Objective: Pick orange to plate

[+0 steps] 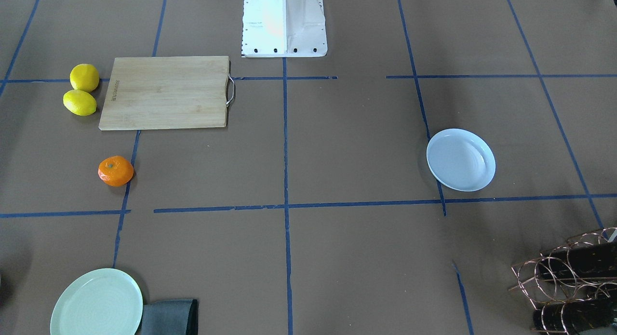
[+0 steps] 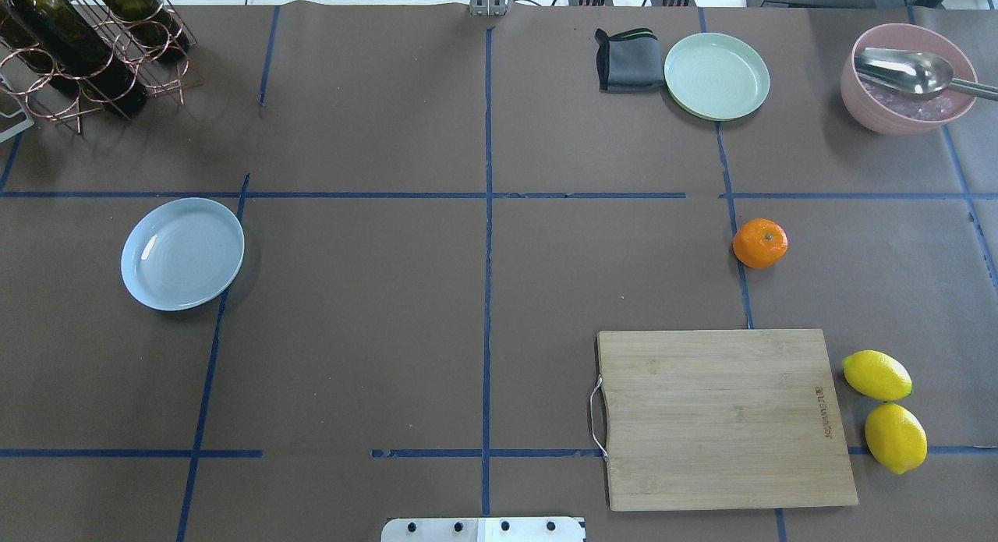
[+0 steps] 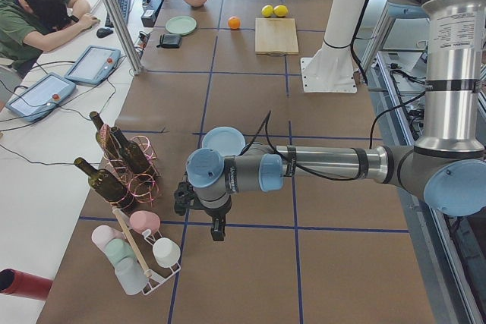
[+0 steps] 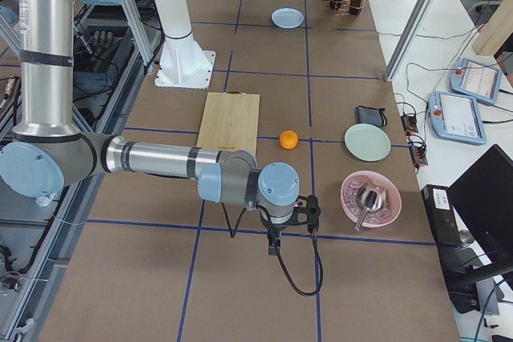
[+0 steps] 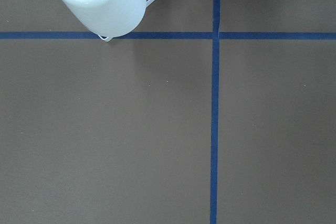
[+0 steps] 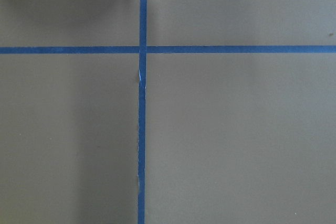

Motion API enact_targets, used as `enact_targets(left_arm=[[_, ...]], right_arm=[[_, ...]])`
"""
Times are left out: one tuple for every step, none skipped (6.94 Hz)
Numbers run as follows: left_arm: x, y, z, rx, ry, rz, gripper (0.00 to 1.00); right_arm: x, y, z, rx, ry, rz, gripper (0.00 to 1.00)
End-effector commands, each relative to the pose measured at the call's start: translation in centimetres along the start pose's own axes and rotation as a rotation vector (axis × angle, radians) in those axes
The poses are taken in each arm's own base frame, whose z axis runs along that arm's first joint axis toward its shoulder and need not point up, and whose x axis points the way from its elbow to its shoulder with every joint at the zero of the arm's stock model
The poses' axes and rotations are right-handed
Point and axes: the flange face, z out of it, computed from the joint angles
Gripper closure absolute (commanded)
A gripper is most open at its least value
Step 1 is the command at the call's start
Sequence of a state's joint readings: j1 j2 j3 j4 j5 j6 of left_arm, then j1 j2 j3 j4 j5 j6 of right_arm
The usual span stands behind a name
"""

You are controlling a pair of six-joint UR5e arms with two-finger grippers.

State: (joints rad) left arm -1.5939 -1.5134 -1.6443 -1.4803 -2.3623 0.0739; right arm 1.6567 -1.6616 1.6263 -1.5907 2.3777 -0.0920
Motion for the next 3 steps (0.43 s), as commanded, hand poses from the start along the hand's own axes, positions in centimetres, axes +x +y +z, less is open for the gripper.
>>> enact_targets(left_arm=[[0.3, -0.4, -0.3, 0.007, -0.001, 0.013, 0.0], [0.8, -0.7, -0.8, 0.019, -0.002, 0.03, 0.0], [1.3, -1.7, -1.4, 0.07, -0.006, 0.083, 0.0]], right_arm=[[-0.1, -0.2, -0.1, 0.002, 0.0, -0.002, 0.0], [-0.1, -0.4, -0.1, 0.003, -0.001, -0.002, 0.0], [-0.4, -0.7, -0.5, 0.01, -0.002, -0.007, 0.0]])
